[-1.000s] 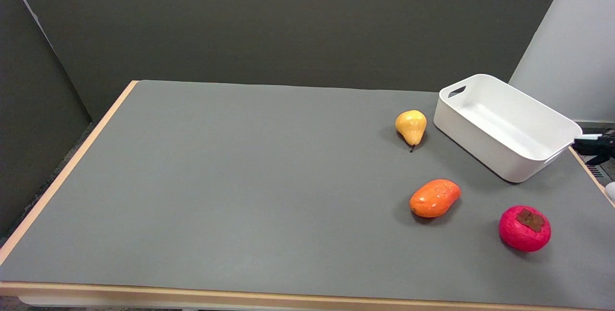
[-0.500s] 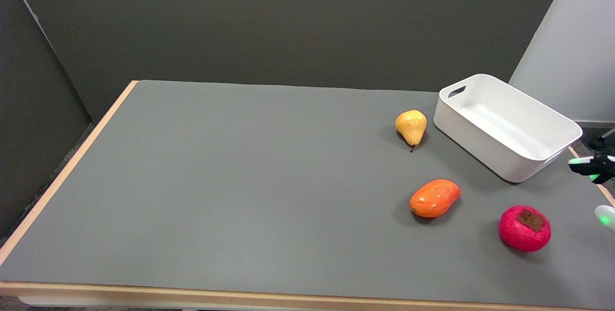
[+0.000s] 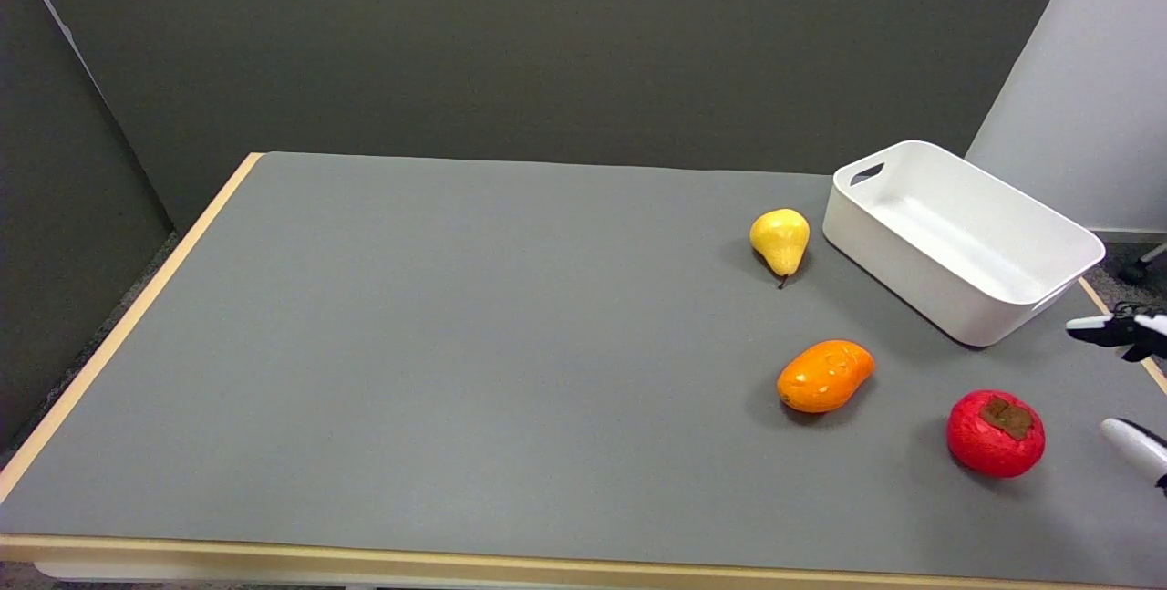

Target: Pick up tomato.

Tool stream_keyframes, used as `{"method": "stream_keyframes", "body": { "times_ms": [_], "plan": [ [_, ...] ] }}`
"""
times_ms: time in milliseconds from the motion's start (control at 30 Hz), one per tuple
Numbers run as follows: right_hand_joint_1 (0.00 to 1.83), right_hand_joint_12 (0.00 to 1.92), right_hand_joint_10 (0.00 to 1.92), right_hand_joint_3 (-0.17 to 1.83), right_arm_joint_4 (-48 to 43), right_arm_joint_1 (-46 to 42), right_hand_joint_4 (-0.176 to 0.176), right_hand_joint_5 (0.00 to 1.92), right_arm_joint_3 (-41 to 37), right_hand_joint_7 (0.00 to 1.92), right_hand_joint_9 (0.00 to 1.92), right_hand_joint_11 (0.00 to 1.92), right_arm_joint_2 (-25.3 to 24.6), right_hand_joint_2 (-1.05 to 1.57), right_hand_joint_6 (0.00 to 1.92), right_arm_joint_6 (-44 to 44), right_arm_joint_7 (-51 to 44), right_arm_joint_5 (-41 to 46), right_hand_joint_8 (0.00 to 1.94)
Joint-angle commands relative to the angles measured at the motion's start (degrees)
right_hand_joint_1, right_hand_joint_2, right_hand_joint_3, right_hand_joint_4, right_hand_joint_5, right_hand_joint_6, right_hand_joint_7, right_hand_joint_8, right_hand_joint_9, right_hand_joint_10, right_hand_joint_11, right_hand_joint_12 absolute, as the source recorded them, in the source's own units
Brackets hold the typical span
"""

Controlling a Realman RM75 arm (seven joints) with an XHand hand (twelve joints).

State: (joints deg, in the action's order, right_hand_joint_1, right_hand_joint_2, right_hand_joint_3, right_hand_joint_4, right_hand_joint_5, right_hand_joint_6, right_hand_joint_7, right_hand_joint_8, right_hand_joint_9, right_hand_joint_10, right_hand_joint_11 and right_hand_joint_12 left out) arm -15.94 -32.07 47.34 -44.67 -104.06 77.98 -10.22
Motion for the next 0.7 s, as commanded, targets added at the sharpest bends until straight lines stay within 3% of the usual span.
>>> {"method": "stream_keyframes", "body": {
  "times_ms": [33, 700],
  "plan": [
    [0.53, 1.5, 0.87, 0.91, -1.9, 4.3, 0.118, 0.33, 5.7, 0.47, 0.35, 0.3, -1.8, 0.63, 0.63, -2.2, -6.8, -3.6, 0.48],
    [0.49, 1.51, 0.88, 0.89, -0.9, 5.4, 0.11, 0.32, 9.3, 0.46, 0.33, 0.29, -2.7, 0.62, 0.62, 0.3, -7.6, -4.3, 0.47]
  ]
}}
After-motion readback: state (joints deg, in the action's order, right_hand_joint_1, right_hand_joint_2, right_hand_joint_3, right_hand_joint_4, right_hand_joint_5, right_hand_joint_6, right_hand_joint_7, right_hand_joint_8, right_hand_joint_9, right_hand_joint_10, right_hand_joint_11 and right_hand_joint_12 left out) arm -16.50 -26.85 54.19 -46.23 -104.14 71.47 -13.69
